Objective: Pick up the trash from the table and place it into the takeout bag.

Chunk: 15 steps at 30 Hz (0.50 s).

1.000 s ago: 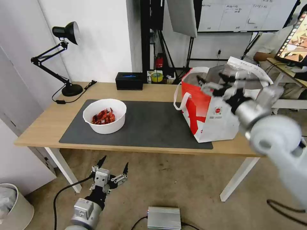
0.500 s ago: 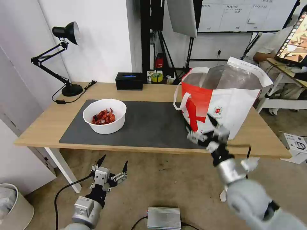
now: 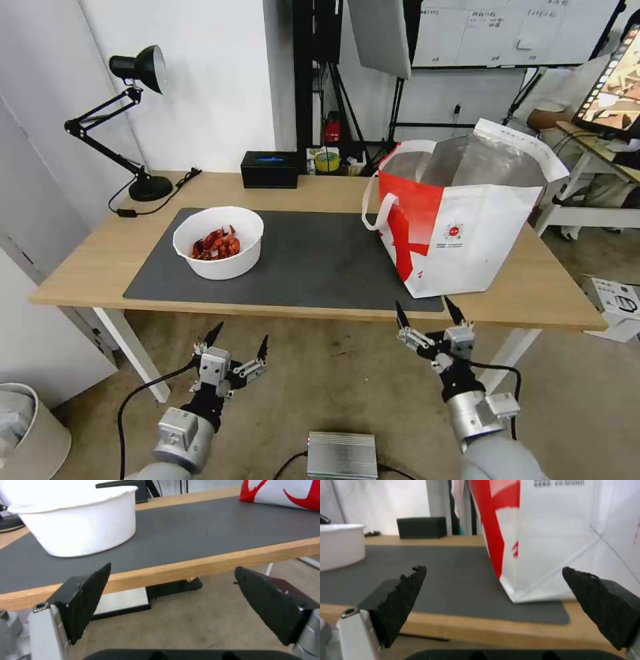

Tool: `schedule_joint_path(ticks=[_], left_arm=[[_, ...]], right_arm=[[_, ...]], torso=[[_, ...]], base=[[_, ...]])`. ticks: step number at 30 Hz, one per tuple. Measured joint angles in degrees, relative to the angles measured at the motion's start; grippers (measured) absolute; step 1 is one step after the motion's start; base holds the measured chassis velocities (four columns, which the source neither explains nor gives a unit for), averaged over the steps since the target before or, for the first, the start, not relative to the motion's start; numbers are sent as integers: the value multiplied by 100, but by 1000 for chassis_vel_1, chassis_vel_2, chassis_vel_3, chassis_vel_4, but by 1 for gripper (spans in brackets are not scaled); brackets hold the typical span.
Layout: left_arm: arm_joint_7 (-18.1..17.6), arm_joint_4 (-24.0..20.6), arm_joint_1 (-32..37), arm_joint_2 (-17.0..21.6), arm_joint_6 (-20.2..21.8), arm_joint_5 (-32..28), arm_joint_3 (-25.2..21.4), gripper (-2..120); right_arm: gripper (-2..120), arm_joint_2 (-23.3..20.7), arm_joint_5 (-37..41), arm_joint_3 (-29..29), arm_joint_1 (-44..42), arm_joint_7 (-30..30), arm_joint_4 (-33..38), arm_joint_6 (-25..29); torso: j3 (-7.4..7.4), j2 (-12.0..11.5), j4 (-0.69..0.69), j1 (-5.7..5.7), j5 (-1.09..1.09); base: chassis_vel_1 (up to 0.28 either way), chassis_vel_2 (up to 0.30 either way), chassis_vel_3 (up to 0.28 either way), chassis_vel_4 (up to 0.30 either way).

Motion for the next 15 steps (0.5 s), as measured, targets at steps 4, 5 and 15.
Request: schedule_joint_path(ticks=[4, 5, 15], left_arm=[[0, 15, -3, 0, -12, -6, 3, 100], [0, 15, -3, 0, -12, -6, 3, 100], [1, 31, -20, 27, -33, -77, -13, 100]], right_arm=[[100, 28, -1, -9, -54, 45, -29, -17], [100, 28, -1, -9, -54, 45, -29, -17], [100, 40, 42, -50, -82, 123, -80, -107]], torso=[[0, 0, 0, 0, 0], [0, 0, 0, 0, 0], [0, 0, 0, 0, 0]], base=[[0, 0, 0, 0], [0, 0, 0, 0], [0, 0, 0, 0]])
